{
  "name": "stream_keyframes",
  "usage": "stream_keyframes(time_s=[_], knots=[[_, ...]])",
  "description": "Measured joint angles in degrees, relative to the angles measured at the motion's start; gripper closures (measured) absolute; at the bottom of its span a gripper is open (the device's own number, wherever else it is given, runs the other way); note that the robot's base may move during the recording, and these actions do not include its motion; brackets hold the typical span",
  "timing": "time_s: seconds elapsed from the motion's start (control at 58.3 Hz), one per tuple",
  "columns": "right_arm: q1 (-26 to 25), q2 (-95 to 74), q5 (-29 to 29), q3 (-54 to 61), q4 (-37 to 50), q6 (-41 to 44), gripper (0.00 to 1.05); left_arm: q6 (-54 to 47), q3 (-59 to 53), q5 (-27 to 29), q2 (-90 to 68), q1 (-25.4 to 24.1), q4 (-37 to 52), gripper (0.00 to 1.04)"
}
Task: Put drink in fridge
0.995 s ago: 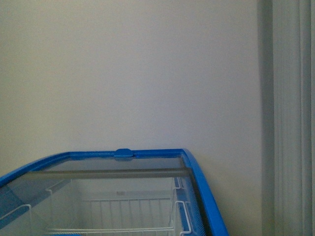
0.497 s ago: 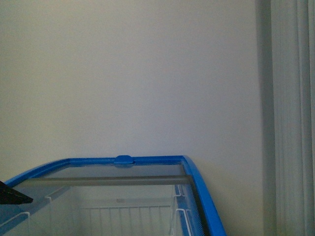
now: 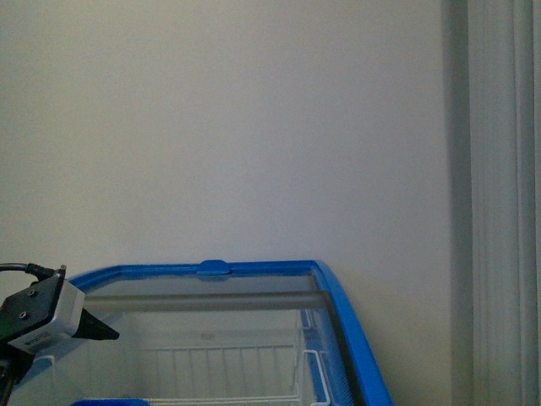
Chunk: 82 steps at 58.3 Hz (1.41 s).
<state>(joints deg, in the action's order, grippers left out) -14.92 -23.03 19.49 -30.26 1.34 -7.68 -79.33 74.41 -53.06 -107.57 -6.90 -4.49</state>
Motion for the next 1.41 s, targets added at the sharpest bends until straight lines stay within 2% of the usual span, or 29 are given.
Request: stream_keyframes(time_s=[0.171, 0.532, 0.857, 0.977, 1.029, 1.149, 1.286, 1.338, 1.406], knots=[[0.0, 0.0, 0.0, 0.0, 0.0, 0.0, 0.68, 1.7, 7.2, 2.2, -5.1, 1.0, 5.5, 0.08], [0.0, 0.0, 0.0, 0.0, 0.0, 0.0, 0.68, 6.1, 24.3, 17.0, -17.1, 4.2, 18.9, 0.08], [0.0, 0.0, 0.0, 0.0, 0.0, 0.0, 0.68, 9.6, 29.0, 28.1, -21.9, 6.9, 32.8, 0.08], [0.0, 0.0, 0.0, 0.0, 0.0, 0.0, 0.68, 14.0, 29.2, 35.7, -22.0, 7.5, 38.5, 0.08], [0.0, 0.0, 0.0, 0.0, 0.0, 0.0, 0.68, 19.0, 29.1, 41.3, -21.7, 7.7, 41.1, 0.08], [0.0, 0.0, -0.1, 0.0, 0.0, 0.0, 0.68, 35.4, 21.4, 51.5, -15.3, 7.5, 38.6, 0.08], [0.1, -0.2, -0.4, -0.1, -0.5, 0.4, 0.68, 57.8, 4.0, 50.6, 0.2, 6.1, 35.0, 0.08], [2.0, -3.3, -5.2, -5.2, -12.6, 3.5, 0.68, 64.6, -3.6, 50.1, 7.4, 5.7, 36.2, 0.09], [4.3, -9.1, -6.4, -11.3, -24.6, 7.0, 0.69, 72.1, -15.4, 52.9, 18.5, 6.1, 37.4, 0.22]])
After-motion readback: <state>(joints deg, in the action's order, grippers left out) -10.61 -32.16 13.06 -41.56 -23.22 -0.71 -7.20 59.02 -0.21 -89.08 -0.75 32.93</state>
